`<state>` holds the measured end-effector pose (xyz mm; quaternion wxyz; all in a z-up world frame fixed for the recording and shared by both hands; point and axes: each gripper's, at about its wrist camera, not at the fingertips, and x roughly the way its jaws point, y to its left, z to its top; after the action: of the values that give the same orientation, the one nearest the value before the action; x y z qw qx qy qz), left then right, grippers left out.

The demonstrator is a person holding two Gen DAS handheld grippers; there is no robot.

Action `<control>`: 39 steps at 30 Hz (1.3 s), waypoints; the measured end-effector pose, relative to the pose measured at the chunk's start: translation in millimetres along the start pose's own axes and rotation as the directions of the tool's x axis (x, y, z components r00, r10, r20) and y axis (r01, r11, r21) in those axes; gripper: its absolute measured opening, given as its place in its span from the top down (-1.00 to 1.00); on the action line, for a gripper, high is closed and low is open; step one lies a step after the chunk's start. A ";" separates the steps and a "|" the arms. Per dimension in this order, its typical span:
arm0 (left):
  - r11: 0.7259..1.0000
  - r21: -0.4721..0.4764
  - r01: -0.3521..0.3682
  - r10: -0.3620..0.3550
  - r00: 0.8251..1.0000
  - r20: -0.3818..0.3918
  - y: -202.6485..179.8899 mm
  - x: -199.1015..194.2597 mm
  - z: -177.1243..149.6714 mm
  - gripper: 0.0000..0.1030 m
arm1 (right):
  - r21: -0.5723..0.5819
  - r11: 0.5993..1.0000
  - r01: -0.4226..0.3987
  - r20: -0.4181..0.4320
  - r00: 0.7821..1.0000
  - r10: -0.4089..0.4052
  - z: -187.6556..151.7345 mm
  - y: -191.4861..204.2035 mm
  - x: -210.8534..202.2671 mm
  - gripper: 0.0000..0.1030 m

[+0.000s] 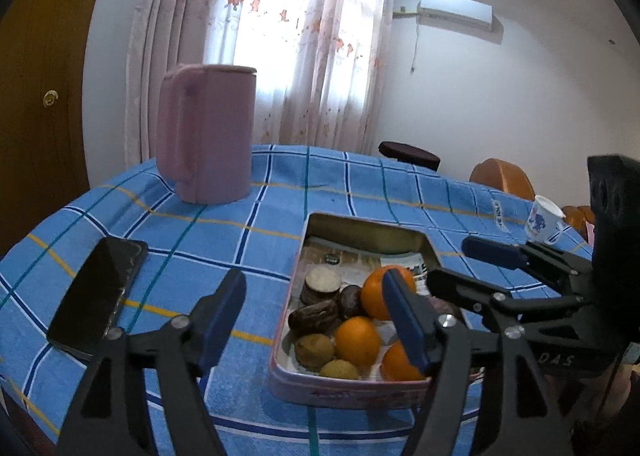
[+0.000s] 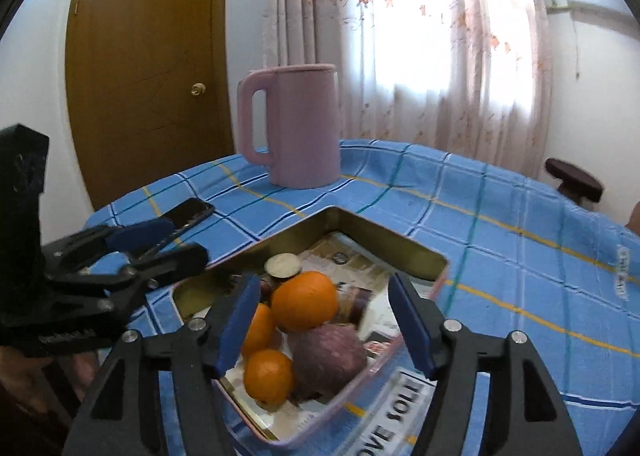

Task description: Organize fruits

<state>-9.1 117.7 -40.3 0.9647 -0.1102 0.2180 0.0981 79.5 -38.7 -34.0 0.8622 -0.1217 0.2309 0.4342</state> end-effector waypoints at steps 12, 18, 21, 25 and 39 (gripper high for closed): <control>0.999 0.023 0.027 -0.028 0.999 0.041 -19.8 -13.9 4.7 -0.78 | 0.030 0.978 0.206 0.130 0.969 -0.209 -11.0 -11.9 -67.1 -0.43; 0.998 0.054 0.046 -0.048 0.998 0.043 -35.6 -17.8 4.6 -0.79 | 0.056 0.969 0.242 0.152 0.957 -0.248 -17.8 -18.5 -87.5 -0.45; 0.997 0.065 0.051 -0.054 0.998 0.044 -41.2 -19.9 4.9 -0.82 | 0.069 0.966 0.251 0.151 0.954 -0.259 -21.6 -21.7 -93.3 -0.45; 0.996 0.075 0.052 -0.056 0.997 0.047 -47.1 -22.3 5.2 -0.84 | 0.095 0.960 0.263 0.155 0.949 -0.275 -26.2 -27.3 -103.5 -0.46; 0.993 0.104 0.058 -0.064 0.997 0.053 -63.2 -27.1 5.4 -0.90 | 0.113 0.953 0.281 0.168 0.940 -0.297 -29.3 -32.0 -119.7 -0.48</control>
<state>-16.0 54.7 -12.8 0.9774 -0.0643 0.1921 0.0602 34.8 -152.6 1.2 0.9386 -0.0759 0.1490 0.3018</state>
